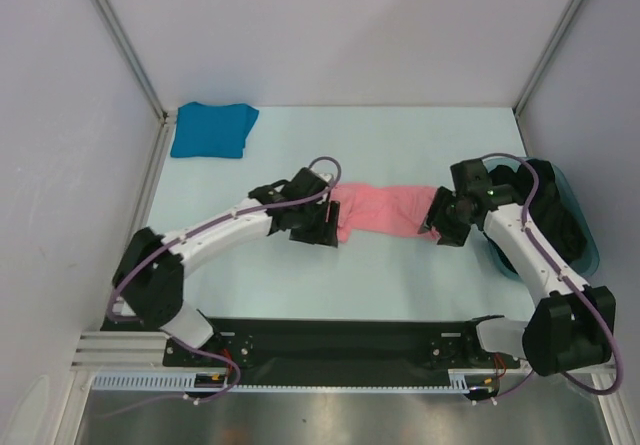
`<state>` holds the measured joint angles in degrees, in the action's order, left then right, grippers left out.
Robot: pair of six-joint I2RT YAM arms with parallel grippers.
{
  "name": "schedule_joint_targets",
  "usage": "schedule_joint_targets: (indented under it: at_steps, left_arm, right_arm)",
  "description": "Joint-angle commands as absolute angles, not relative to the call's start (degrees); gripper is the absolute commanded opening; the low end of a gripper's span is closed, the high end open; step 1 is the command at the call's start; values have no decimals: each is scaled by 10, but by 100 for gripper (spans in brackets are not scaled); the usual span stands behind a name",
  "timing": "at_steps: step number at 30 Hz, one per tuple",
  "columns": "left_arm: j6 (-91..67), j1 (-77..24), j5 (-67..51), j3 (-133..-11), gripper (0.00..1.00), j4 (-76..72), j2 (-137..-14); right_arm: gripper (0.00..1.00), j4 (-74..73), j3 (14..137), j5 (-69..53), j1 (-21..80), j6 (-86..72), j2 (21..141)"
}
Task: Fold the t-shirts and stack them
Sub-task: Flatten the tshirt out
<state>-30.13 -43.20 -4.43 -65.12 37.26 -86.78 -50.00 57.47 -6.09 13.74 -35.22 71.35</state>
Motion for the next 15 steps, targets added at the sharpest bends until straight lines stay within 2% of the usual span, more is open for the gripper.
schedule_joint_targets:
  at_steps: [1,3,6,15]
  left_arm:
    - [-339,-448,-58,-694,66,306,-931]
    - [-355,-449,-61,-707,63,299,-967]
    - [-359,-450,-34,-736,64,300,-997]
    - [-395,-452,25,-785,73,309,-1076]
  right_arm:
    - [59,-482,558,-44,81,-310,730]
    - [59,-480,556,-45,45,-295,744]
    - [59,-457,556,-43,29,-278,770]
    - [60,-428,584,-65,29,-270,836]
